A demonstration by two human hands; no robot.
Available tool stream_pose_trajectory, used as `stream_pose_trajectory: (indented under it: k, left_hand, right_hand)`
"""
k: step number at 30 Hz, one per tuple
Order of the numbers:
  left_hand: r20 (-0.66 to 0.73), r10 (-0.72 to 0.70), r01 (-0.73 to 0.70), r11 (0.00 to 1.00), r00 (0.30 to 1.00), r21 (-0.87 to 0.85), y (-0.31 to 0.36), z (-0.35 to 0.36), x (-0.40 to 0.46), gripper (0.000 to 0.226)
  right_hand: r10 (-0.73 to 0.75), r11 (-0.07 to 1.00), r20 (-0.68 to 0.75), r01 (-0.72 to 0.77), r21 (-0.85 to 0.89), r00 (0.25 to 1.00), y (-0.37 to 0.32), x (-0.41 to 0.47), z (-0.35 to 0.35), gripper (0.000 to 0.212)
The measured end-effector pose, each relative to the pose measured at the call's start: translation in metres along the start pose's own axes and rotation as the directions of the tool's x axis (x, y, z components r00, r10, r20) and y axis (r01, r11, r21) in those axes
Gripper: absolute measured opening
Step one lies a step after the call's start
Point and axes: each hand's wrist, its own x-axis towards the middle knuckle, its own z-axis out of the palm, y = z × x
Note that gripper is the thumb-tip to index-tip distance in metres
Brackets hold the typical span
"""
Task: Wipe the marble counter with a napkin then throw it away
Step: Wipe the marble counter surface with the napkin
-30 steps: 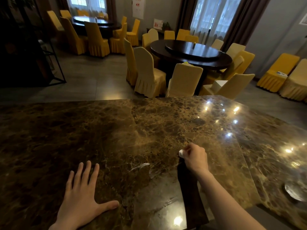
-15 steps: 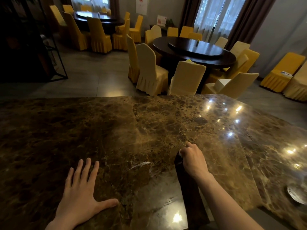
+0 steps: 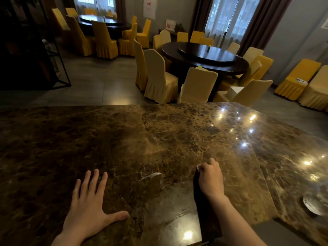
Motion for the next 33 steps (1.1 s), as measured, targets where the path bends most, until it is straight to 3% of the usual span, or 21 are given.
stream_pose_trajectory:
  k: [6, 8, 12, 18, 23, 29, 33]
  left_hand:
    - [-0.002, 0.006, -0.006, 1.000, 1.000, -0.018, -0.001, 0.002, 0.001, 0.154]
    - [-0.016, 0.006, -0.006, 1.000, 1.000, -0.018, -0.002, 0.002, 0.001, 0.154]
    - [-0.009, 0.016, -0.016, 0.999, 1.000, -0.031, -0.002, 0.001, 0.000, 0.154]
    - [-0.011, 0.030, -0.030, 0.999, 1.000, -0.026, -0.003, 0.001, -0.001, 0.155]
    - [-0.027, 0.025, -0.025, 0.999, 0.999, -0.022, -0.003, 0.004, -0.001, 0.155]
    - [-0.022, 0.034, -0.035, 0.999, 0.999, -0.027, -0.004, 0.006, 0.002, 0.155]
    - [-0.014, 0.030, -0.031, 0.999, 0.999, -0.026, -0.004, 0.005, 0.001, 0.156]
  right_hand:
    - [-0.243, 0.964, 0.089, 0.231, 0.128, 0.966, -0.045, -0.060, 0.021, 0.018]
    - [-0.213, 0.974, 0.114, 0.202, 0.101, 0.970, -0.036, -0.046, 0.011, 0.015]
    - [0.031, 0.999, 0.044, -0.033, 0.044, 0.999, -0.036, -0.029, -0.003, 0.019]
    - [-0.242, 0.959, 0.140, 0.215, 0.186, 0.960, -0.101, -0.090, 0.040, 0.023]
    - [0.016, 0.995, 0.091, -0.025, 0.101, 0.996, -0.078, -0.038, 0.018, 0.020]
    - [-0.249, 0.960, 0.139, 0.225, 0.166, 0.959, -0.124, -0.087, 0.051, 0.015]
    - [-0.192, 0.976, 0.137, 0.175, 0.128, 0.972, -0.100, -0.061, 0.039, 0.018]
